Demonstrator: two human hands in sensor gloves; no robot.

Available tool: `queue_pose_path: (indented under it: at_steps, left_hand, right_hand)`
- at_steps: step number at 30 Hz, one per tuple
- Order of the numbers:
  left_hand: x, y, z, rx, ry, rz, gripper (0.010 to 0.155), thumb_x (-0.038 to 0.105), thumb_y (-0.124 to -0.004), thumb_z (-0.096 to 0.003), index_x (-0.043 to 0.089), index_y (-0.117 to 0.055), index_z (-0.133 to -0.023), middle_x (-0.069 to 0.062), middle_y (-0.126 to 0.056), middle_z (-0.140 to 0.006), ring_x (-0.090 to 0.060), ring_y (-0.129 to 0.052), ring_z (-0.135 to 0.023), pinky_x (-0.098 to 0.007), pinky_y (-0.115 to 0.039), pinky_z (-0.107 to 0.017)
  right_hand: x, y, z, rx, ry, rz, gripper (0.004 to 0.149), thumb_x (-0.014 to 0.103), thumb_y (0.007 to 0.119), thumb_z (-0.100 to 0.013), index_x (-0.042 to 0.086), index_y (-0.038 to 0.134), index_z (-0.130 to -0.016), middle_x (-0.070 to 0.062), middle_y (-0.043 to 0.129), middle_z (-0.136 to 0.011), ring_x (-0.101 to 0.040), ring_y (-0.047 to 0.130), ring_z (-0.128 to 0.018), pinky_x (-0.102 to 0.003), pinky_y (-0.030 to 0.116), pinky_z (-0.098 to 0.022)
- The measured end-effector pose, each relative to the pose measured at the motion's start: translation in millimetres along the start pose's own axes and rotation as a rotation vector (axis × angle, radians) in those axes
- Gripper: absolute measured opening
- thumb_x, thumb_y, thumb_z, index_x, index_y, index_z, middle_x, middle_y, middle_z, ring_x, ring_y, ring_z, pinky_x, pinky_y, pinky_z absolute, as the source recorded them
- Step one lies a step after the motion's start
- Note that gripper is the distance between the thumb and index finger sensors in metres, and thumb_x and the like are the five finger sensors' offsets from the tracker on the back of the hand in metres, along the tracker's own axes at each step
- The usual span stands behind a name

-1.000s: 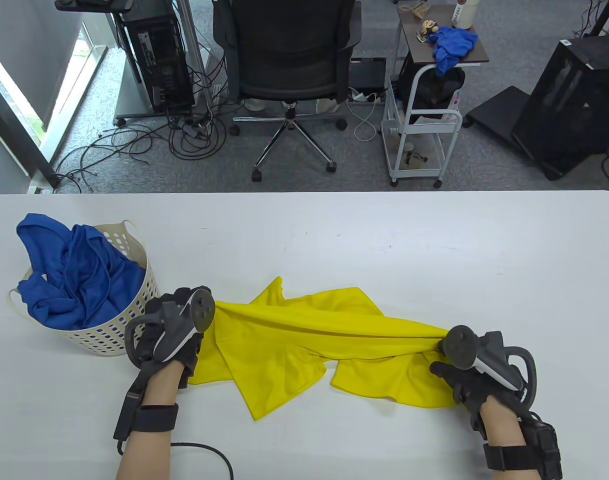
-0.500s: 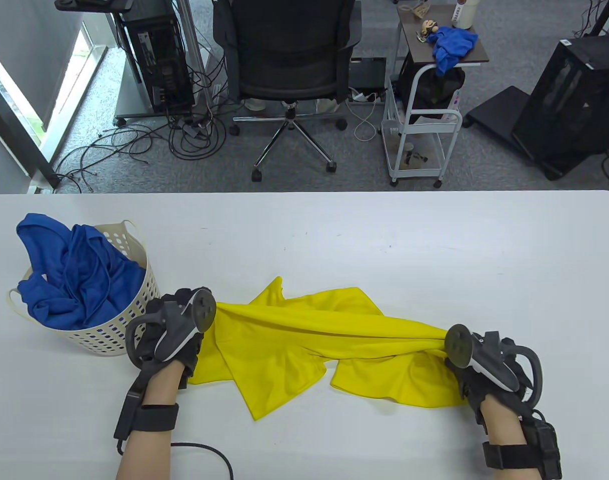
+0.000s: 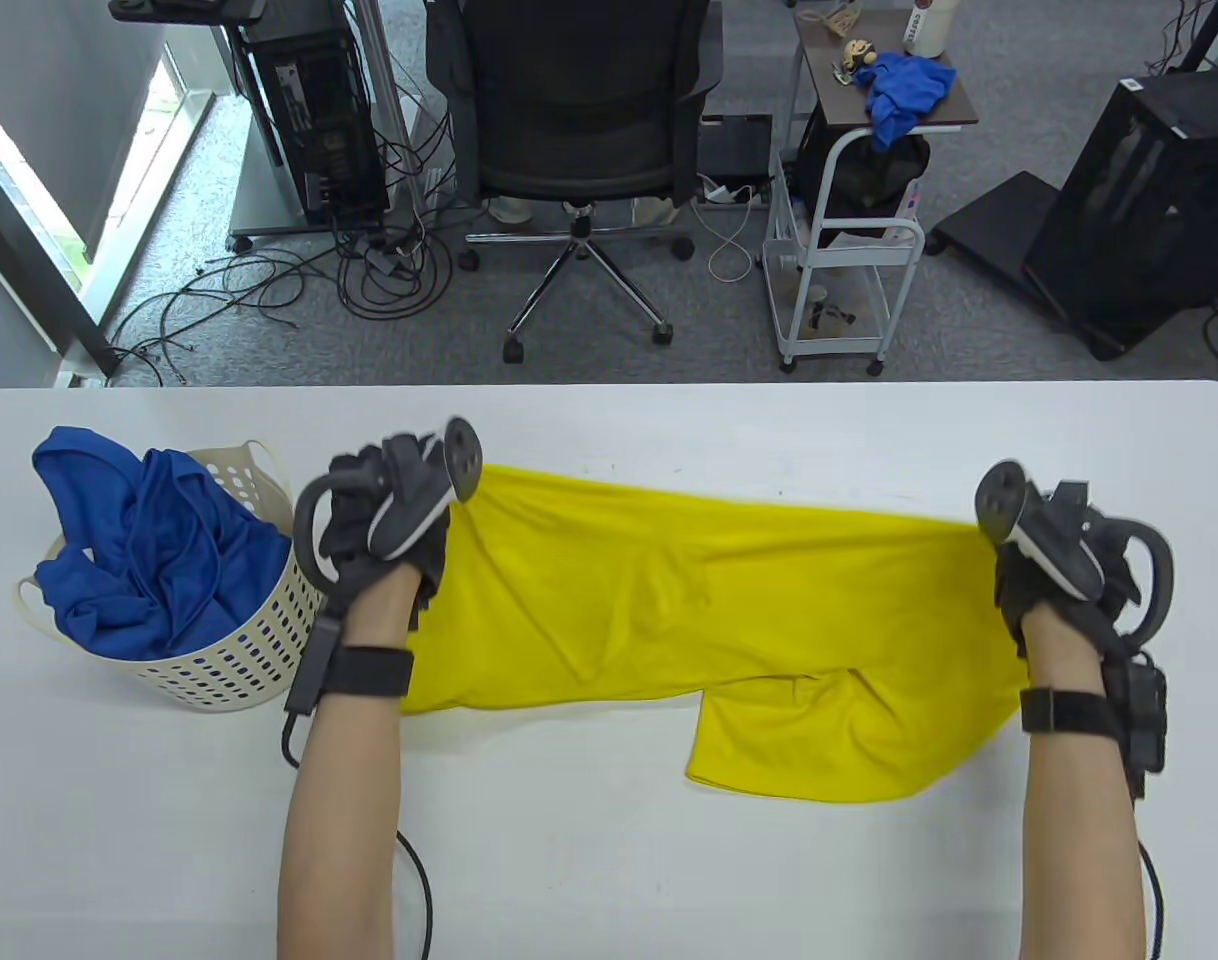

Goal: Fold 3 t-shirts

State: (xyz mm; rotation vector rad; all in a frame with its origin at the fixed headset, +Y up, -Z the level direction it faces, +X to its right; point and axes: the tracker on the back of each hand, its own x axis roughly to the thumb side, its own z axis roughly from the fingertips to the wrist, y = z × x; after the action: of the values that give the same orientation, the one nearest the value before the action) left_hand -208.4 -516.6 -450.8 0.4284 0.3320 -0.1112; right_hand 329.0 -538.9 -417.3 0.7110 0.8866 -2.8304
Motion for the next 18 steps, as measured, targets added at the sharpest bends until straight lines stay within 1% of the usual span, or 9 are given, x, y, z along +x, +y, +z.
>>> queue_pose_path:
  at_steps: [1,2,4,7,10,12,14,17,18]
  left_hand:
    - [-7.1,24.8,-5.8,0.093,0.034,0.060,0.043,0.045,-0.072,-0.0447,0.053,-0.069,-0.087,0.018,-0.086,-0.084,-0.007,-0.091,-0.077,-0.043,-0.070,-0.072]
    - [-17.8,55.5,-10.2,0.166,0.046,0.130,0.043,0.044,-0.071,-0.0458,0.053,-0.068,-0.088,0.018,-0.084,-0.086,-0.007,-0.089,-0.079,-0.044,-0.068,-0.074]
    - [-36.8,92.7,-6.3,0.204,0.039,0.174,0.043,0.045,-0.070,-0.0471,0.054,-0.066,-0.089,0.018,-0.082,-0.089,-0.009,-0.086,-0.084,-0.046,-0.064,-0.076]
    - [-53.0,103.6,10.4,0.195,-0.019,0.142,0.043,0.044,-0.071,-0.0468,0.053,-0.068,-0.089,0.017,-0.083,-0.089,-0.011,-0.086,-0.085,-0.047,-0.064,-0.076]
    - [-54.6,71.5,37.5,0.011,-0.137,0.036,0.042,0.043,-0.073,-0.0462,0.052,-0.071,-0.088,0.016,-0.086,-0.088,-0.011,-0.087,-0.084,-0.048,-0.065,-0.075]
    - [-48.5,24.6,67.7,-0.151,-0.219,-0.074,0.042,0.043,-0.074,-0.0458,0.053,-0.072,-0.087,0.017,-0.086,-0.088,-0.011,-0.088,-0.083,-0.047,-0.067,-0.074]
    - [-40.9,-22.5,99.9,-0.228,-0.281,-0.174,0.042,0.043,-0.074,-0.0454,0.053,-0.072,-0.087,0.017,-0.087,-0.088,-0.011,-0.089,-0.083,-0.047,-0.068,-0.073]
    - [-34.9,-85.3,141.3,-0.270,-0.370,-0.297,0.044,0.044,-0.074,-0.0442,0.053,-0.072,-0.087,0.018,-0.087,-0.088,-0.010,-0.089,-0.083,-0.047,-0.068,-0.073]
    - [-35.5,-108.1,155.0,-0.337,-0.379,-0.356,0.046,0.043,-0.074,-0.0446,0.053,-0.069,-0.090,0.018,-0.086,-0.091,-0.010,-0.088,-0.086,-0.047,-0.068,-0.074]
  right_hand:
    - [-0.1,-16.5,-5.6,-0.070,0.017,-0.047,0.039,0.035,0.080,-0.041,0.037,0.079,-0.080,0.006,0.085,-0.085,-0.023,0.089,-0.080,-0.053,0.066,-0.070]
    - [-2.9,-60.6,-15.0,-0.231,0.046,-0.126,0.040,0.036,0.079,-0.042,0.037,0.077,-0.082,0.008,0.084,-0.087,-0.022,0.087,-0.082,-0.053,0.064,-0.072]
    - [-12.5,-107.6,-14.4,-0.353,0.023,-0.151,0.040,0.039,0.076,-0.045,0.040,0.072,-0.085,0.010,0.079,-0.091,-0.020,0.083,-0.087,-0.053,0.060,-0.076]
    - [-19.5,-124.0,1.2,-0.313,-0.081,-0.127,0.040,0.037,0.077,-0.044,0.039,0.075,-0.083,0.007,0.079,-0.092,-0.025,0.081,-0.088,-0.057,0.057,-0.075]
    - [-24.8,-106.0,27.4,-0.099,-0.197,0.039,0.039,0.039,0.078,-0.042,0.042,0.078,-0.081,0.006,0.080,-0.093,-0.027,0.081,-0.089,-0.059,0.059,-0.073]
    - [-27.1,-78.9,51.9,0.169,-0.271,0.086,0.039,0.037,0.078,-0.042,0.040,0.079,-0.081,0.002,0.077,-0.095,-0.031,0.078,-0.091,-0.061,0.056,-0.073]
    - [-27.1,-42.4,85.9,0.374,-0.344,0.164,0.039,0.035,0.078,-0.042,0.039,0.079,-0.081,-0.001,0.075,-0.097,-0.033,0.077,-0.091,-0.064,0.053,-0.072]
    - [-22.0,1.4,130.1,0.537,-0.431,0.313,0.039,0.038,0.078,-0.041,0.042,0.079,-0.080,-0.002,0.074,-0.099,-0.033,0.077,-0.091,-0.063,0.054,-0.072]
    - [-18.8,16.3,147.5,0.585,-0.462,0.344,0.039,0.038,0.078,-0.041,0.042,0.078,-0.080,-0.002,0.073,-0.100,-0.033,0.076,-0.091,-0.064,0.053,-0.072]
